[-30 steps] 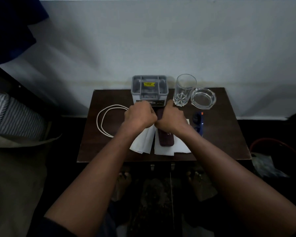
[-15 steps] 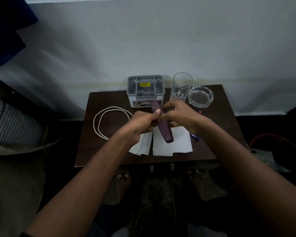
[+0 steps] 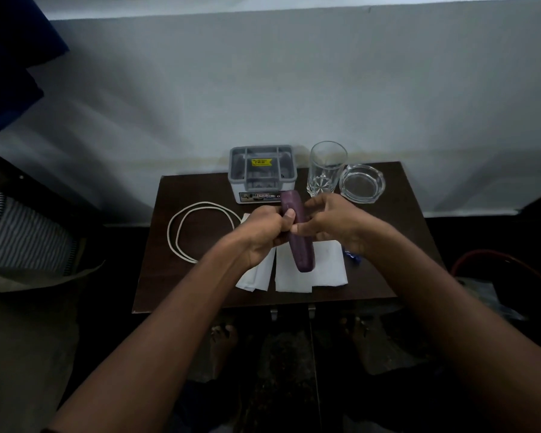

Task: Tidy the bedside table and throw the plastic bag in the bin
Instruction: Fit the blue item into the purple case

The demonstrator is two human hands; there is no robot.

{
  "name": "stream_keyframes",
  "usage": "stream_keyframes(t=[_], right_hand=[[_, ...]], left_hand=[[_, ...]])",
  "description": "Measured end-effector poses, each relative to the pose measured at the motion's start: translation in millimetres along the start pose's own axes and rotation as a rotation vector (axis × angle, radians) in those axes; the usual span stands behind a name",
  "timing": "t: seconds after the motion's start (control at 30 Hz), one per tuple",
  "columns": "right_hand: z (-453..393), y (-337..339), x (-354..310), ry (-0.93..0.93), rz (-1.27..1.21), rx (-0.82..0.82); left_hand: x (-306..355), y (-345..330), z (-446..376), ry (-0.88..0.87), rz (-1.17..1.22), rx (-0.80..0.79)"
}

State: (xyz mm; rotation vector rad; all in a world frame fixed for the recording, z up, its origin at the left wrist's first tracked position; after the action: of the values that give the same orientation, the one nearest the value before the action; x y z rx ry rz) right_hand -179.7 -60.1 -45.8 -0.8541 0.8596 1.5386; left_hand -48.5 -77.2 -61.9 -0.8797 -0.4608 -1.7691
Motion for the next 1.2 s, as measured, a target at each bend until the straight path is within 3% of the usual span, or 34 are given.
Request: stream_keyframes(t=[0.17, 0.3, 0.43, 0.57, 0.7, 0.93, 1.1, 1.2], right_hand=[[2.0, 1.3, 1.5, -0.05, -0.044, -0.086], [2.4, 4.8, 0.5, -0.003, -0.107, 0.028], [-2.1, 7.0, 2.5, -0.018, -0.237, 0.138], [1.5, 6.7, 1.9, -0.083, -0.383, 0.137], [5.1, 9.0, 3.6, -0.095, -0.507, 0.113], [-1.7, 9.3, 0.3, 0.021, -0.445, 0.064], [-3.3, 12.5, 4.0, 0.057, -0.454, 0.162], [-3.0, 12.6, 5.8, 0.039, -0.41, 0.157]], left_hand=[[-2.9, -1.6, -4.8, 0.039, 0.034, -0.038], [5.1, -0.5, -0.8, 0.005, 0.053, 0.042], [23.6, 3.7, 6.2, -0.211, -0.269, 0.162], [27.3, 3.2, 8.9, -0.322, -0.511, 0.004], [37.3, 8.7, 11.9, -0.435, -0.616, 0.045], [43.2, 7.7, 17.9, -0.497, -0.646, 0.054], [40.6, -2.4, 20.7, -0.613, -1.065, 0.191], [34.8, -3.5, 15.5, -0.609, -1.162, 0.198]])
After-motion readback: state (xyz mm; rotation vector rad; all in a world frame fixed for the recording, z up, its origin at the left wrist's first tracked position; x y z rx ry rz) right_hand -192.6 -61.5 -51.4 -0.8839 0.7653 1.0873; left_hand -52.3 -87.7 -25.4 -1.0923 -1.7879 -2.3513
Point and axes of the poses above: each hand's wrist, its own z-axis away from the middle knuckle, its own y-axis out of the back of the hand, x = y × z, the point moved 8 cm from there along -z, towards the middle knuckle, and after that the axes turned 6 degrees about y, right-handed, at the moved point
